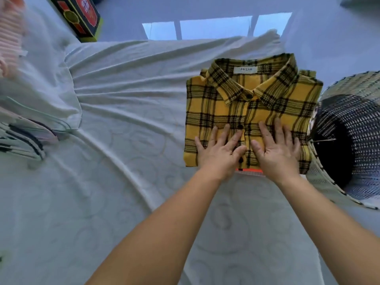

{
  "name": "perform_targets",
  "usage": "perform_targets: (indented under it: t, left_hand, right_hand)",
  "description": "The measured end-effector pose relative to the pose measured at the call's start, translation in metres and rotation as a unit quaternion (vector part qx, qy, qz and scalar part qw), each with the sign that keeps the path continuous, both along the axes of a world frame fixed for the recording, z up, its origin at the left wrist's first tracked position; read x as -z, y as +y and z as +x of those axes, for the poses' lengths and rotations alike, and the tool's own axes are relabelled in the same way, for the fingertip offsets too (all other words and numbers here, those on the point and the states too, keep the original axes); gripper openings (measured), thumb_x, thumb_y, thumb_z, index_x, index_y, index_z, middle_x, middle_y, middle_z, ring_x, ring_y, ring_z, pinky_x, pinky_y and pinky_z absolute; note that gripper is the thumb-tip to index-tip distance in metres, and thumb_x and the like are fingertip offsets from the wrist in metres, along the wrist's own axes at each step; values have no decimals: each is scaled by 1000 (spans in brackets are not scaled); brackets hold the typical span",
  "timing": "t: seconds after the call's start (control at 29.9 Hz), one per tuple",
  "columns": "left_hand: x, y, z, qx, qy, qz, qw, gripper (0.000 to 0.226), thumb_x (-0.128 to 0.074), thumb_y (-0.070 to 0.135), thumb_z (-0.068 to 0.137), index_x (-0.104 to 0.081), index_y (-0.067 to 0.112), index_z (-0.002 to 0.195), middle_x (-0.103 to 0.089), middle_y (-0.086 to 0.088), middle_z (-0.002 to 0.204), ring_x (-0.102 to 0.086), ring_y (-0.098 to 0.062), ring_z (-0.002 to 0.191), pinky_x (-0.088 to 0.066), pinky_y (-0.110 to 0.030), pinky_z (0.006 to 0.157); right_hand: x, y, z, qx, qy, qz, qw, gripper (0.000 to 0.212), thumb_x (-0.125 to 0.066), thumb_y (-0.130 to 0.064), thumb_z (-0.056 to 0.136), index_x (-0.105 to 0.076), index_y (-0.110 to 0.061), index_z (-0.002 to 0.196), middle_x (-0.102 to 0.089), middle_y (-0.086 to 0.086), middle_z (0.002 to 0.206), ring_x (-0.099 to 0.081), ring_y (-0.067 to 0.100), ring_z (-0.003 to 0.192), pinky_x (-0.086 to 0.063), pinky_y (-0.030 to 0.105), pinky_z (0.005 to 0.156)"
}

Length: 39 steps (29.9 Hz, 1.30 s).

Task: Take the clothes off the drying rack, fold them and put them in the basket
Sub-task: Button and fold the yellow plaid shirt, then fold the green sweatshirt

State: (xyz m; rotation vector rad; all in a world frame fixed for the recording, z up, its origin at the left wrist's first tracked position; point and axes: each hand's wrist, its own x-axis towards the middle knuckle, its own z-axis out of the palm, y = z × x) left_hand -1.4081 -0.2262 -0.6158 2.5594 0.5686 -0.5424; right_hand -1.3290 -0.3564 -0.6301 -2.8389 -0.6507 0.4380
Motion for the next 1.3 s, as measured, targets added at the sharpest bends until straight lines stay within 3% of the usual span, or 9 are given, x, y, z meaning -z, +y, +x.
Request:
perform_targets:
  t: [0.27, 0.37, 0.5, 0.67, 0.77, 0.87, 1.04, 1.2, 1.3]
  left_hand:
    - [-10, 27, -25, -68, -114, -111, 985, 52, -29, 47, 98, -18, 32, 147, -10, 5, 157, -4, -14, 145, -6, -46, 117]
    - [-11, 58, -81, -188, -212, -227, 932, 57, -45, 41, 95, -26, 24, 146, -22, 0, 155, -15, -14, 143, -16, -39, 117]
    - [3, 110, -203, -382, -182, -301, 854, 54, -52, 27, 94, -31, 17, 143, -35, -3, 148, -33, -12, 135, -26, -18, 106]
    - [32, 218, -376, -557, -163, -213, 786, 25, -51, 23, 94, -51, 10, 115, -55, -3, 108, -54, -18, 100, -44, -34, 92]
    - [28, 290, -474, -598, -144, -125, 779, 12, -55, 19, 91, -52, 9, 98, -58, -7, 94, -56, -24, 91, -45, -34, 81]
    - [21, 367, -556, -584, -84, -19, 807, 26, -63, 15, 86, -56, -2, 105, -58, -19, 103, -54, -31, 99, -42, -34, 84]
    - [19, 468, -629, -635, 10, 98, 766, 61, -67, 32, 83, -42, 1, 129, -38, -22, 137, -38, -37, 124, -33, -42, 100]
    - [44, 502, -632, -588, 115, 90, 796, 93, -69, 57, 71, -24, 21, 143, -20, -15, 146, -26, -39, 129, -29, -46, 104]
    - [52, 521, -646, -595, 65, 85, 797, 66, -72, 43, 75, -45, 17, 129, -37, -17, 134, -40, -38, 119, -37, -42, 96]
  right_hand:
    - [-17, 7, -1, 21, 18, 7, 1000, 67, -17, -59, 85, -18, -34, 147, -4, 5, 158, -3, 25, 144, -2, 48, 115]
    - [-26, 12, -23, 61, -25, 98, 993, 67, -21, -48, 85, -32, -20, 144, -19, 14, 154, -14, 29, 142, -7, 48, 115]
    - [-6, 32, -78, 46, -78, 216, 972, 48, -32, -38, 91, -40, -23, 136, -30, 7, 150, -23, 26, 140, -20, 56, 112]
    - [19, 120, -204, 41, 0, 264, 964, 43, -39, -32, 89, -52, -7, 121, -45, 20, 133, -40, 34, 125, -29, 47, 109]
    - [28, 200, -300, 54, 153, 302, 940, 45, -38, -43, 80, -64, -13, 100, -57, 17, 100, -52, 27, 95, -38, 18, 91]
    - [55, 276, -378, 120, 300, 291, 901, 35, -51, -60, 79, -65, -27, 82, -68, 8, 88, -56, 9, 75, -42, 16, 71]
    - [90, 346, -454, 52, 274, 173, 944, 38, -50, -36, 71, -70, -7, 82, -62, 21, 80, -57, 38, 87, -45, 42, 78]
    - [87, 357, -442, 44, 292, 145, 944, 15, -66, -8, 82, -61, -14, 69, -62, 18, 74, -56, 30, 76, -41, 13, 60]
    - [83, 361, -440, 67, 312, 159, 934, 15, -63, -4, 84, -62, -9, 71, -61, 19, 77, -51, 25, 66, -39, 16, 45]
